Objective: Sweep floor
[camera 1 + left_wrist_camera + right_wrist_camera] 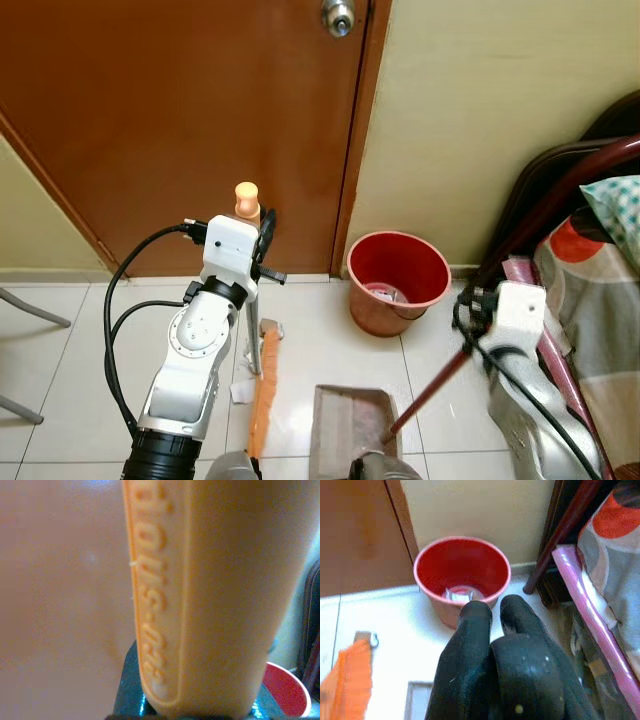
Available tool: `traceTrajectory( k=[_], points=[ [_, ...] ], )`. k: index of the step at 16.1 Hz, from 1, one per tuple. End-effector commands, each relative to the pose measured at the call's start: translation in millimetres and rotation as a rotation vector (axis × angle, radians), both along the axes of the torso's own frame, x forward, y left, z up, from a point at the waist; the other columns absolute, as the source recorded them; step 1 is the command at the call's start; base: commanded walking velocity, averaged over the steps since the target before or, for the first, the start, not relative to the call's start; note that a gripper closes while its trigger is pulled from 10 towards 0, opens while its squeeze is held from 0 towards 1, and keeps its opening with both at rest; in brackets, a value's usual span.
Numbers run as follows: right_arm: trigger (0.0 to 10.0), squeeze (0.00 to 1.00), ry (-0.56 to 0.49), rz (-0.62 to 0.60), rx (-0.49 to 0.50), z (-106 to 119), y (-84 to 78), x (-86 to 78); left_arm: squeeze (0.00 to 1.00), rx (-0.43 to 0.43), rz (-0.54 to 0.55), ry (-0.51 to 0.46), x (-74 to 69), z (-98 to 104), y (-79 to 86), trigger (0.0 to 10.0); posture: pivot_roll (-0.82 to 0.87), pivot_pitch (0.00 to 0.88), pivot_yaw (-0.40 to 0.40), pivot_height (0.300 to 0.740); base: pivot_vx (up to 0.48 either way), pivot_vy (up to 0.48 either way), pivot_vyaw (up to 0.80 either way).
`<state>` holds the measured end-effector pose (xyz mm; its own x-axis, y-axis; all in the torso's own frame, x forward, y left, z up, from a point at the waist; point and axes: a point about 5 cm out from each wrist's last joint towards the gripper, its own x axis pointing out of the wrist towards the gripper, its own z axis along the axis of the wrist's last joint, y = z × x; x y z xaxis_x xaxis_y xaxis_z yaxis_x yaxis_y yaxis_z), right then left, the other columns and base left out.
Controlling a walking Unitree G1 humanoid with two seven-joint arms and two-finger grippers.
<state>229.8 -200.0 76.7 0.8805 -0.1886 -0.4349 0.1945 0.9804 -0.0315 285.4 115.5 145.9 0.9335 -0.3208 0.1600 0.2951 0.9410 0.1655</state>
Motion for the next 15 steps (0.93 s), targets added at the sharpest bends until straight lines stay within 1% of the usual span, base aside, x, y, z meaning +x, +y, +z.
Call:
traceTrajectory(
  k=[1,3,4,5,6,7,9,10,11,14,15],
  points=[
    [10.0,0.00,0.113,0.013,-0.028,-9.6,-6.7,-12.2,0.00,0.005,-0.005,-0.039,-1.0,8.5,-2.6,10.0,-0.04,0.113,-0.039,0.740,0.000,0.000,0.00],
    [10.0,0.00,0.157,0.049,0.005,-6.5,-8.9,-19.0,0.00,0.006,-0.007,-0.039,-0.5,8.1,-3.5,10.0,-0.05,0.111,-0.038,0.740,0.000,0.000,0.00],
    [10.0,0.00,0.160,0.067,0.007,-4.4,-8.8,-18.7,0.00,0.007,-0.008,-0.038,0.1,8.1,-3.5,10.0,-0.06,0.110,-0.039,0.740,0.000,0.000,0.00],
    [10.0,0.00,0.150,0.059,0.017,-3.2,-9.4,-16.8,0.00,0.007,-0.007,-0.039,0.3,8.2,-3.5,10.0,-0.06,0.110,-0.039,0.740,0.000,0.000,0.00],
    [10.0,0.00,0.091,0.031,0.056,2.6,-8.9,-5.7,0.00,0.007,-0.007,-0.040,0.9,8.3,-4.0,10.0,-0.06,0.108,-0.037,0.740,0.000,0.000,0.00],
    [10.0,0.00,0.016,0.017,0.059,9.3,-6.2,9.6,0.00,0.008,-0.005,-0.044,1.2,9.0,-4.5,10.0,-0.05,0.106,-0.036,0.740,0.000,0.000,0.00],
    [10.0,0.00,-0.046,0.014,0.058,15.7,-2.8,22.8,0.00,0.014,0.003,-0.047,0.9,9.5,-2.7,10.0,-0.04,0.104,-0.036,0.740,0.000,0.000,0.00],
    [10.0,0.00,-0.107,0.013,0.046,21.4,-0.3,33.1,0.00,0.020,0.014,-0.044,0.4,8.1,1.1,10.0,-0.04,0.104,-0.036,0.740,0.000,0.000,0.00],
    [10.0,0.00,-0.163,0.002,0.057,26.4,1.6,41.3,0.00,0.024,0.020,-0.039,0.2,6.6,2.9,10.0,-0.04,0.104,-0.036,0.740,0.000,0.000,0.00],
    [10.0,0.00,-0.297,-0.010,0.075,40.7,5.7,59.5,0.00,0.021,0.016,-0.036,-0.2,6.1,-0.5,10.0,-0.02,0.108,-0.032,0.740,0.000,0.000,0.00],
    [10.0,0.00,-0.319,-0.016,0.085,43.0,6.4,62.3,0.00,0.020,0.013,-0.036,-0.6,6.2,-1.4,10.0,-0.02,0.111,-0.029,0.740,0.000,0.000,0.00]
  ],
)
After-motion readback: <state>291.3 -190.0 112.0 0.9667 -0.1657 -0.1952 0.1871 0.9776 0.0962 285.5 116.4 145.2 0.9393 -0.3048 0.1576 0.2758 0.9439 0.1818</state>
